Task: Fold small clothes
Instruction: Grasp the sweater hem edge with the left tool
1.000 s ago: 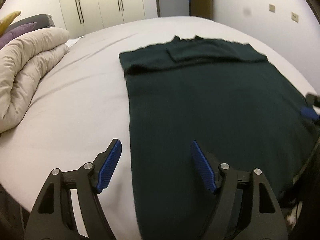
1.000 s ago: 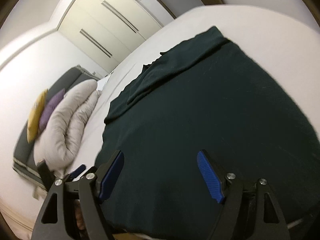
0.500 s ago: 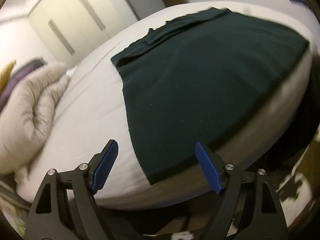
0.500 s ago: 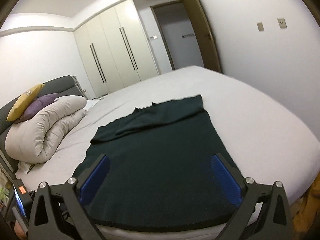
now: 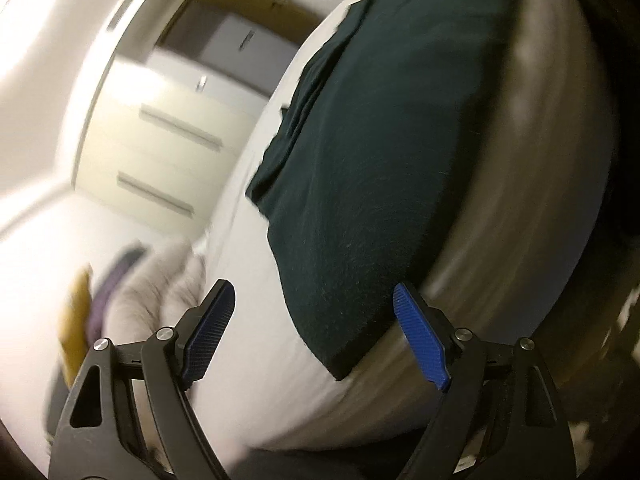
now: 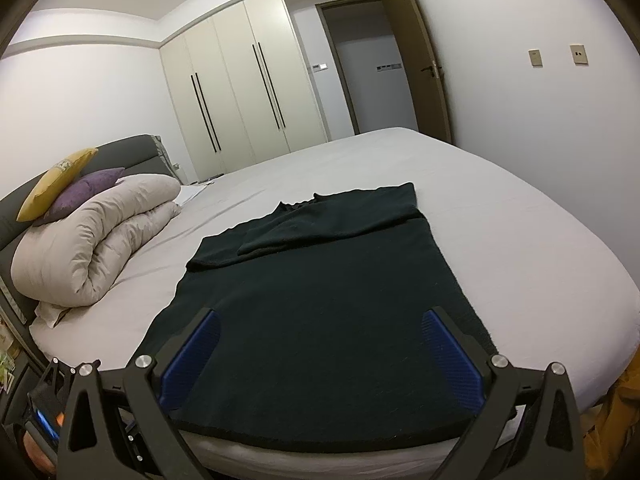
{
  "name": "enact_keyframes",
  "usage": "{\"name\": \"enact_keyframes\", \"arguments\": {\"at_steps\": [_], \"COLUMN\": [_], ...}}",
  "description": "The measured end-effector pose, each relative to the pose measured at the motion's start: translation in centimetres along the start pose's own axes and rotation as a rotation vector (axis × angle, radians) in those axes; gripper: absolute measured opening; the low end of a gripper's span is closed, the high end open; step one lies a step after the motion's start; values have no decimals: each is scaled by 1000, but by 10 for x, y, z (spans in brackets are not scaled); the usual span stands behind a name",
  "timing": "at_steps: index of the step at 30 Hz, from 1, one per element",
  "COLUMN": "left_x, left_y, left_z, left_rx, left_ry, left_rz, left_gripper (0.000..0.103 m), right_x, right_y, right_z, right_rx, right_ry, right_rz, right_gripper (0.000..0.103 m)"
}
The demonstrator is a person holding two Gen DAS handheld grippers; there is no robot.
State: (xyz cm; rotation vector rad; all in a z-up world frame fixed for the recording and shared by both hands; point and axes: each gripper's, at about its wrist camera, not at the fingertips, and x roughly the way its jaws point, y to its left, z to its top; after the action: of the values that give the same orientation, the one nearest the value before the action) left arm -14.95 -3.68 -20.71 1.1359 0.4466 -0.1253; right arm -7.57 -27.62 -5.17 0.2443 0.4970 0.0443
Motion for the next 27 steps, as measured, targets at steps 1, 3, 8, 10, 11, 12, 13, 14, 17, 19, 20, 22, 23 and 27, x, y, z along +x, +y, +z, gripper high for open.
{"name": "enact_keyframes", "arguments": {"at_steps": [1,3,8,10,11,12,13,14,17,19,20,22,23,27], "left_x": [0,3,6,8,8,7,7,4,7,8,8,13,16,22], "left_y": [-4,-9,-11,-16,-19,-21,-22,-24,-19,-13,-10,3,8,20], "left_z": [-3,-6,-10,-11,-11,-12,-13,-13,-12,-11,-11,-8,-6,-4], "left_rx": [36,56,86,114,129,142,152,149,125,99,79,31,4,-48], "left_ry": [-2,14,16,19,15,12,10,15,24,23,24,35,48,68], "left_rz": [12,23,33,43,47,49,54,54,41,29,20,-12,-12,21], "left_gripper": [82,82,82,82,82,82,82,82,83,81,77,59,47,39], "right_x": [0,2,4,4,5,5,5,5,5,5,5,6,7,5], "right_y": [1,2,4,2,3,3,4,4,4,7,8,9,9,7], "right_z": [-1,-3,-4,-4,-5,-5,-4,-4,-4,-4,-4,-5,-6,-8], "right_rx": [1,6,17,19,23,24,23,23,22,14,11,6,11,11], "right_ry": [1,8,15,20,27,29,29,27,31,33,34,49,60,60], "right_rz": [2,5,11,12,15,16,16,15,18,13,11,12,17,1], "right_gripper": [103,103,103,103,103,103,103,103,103,103,102,101,100,100]}}
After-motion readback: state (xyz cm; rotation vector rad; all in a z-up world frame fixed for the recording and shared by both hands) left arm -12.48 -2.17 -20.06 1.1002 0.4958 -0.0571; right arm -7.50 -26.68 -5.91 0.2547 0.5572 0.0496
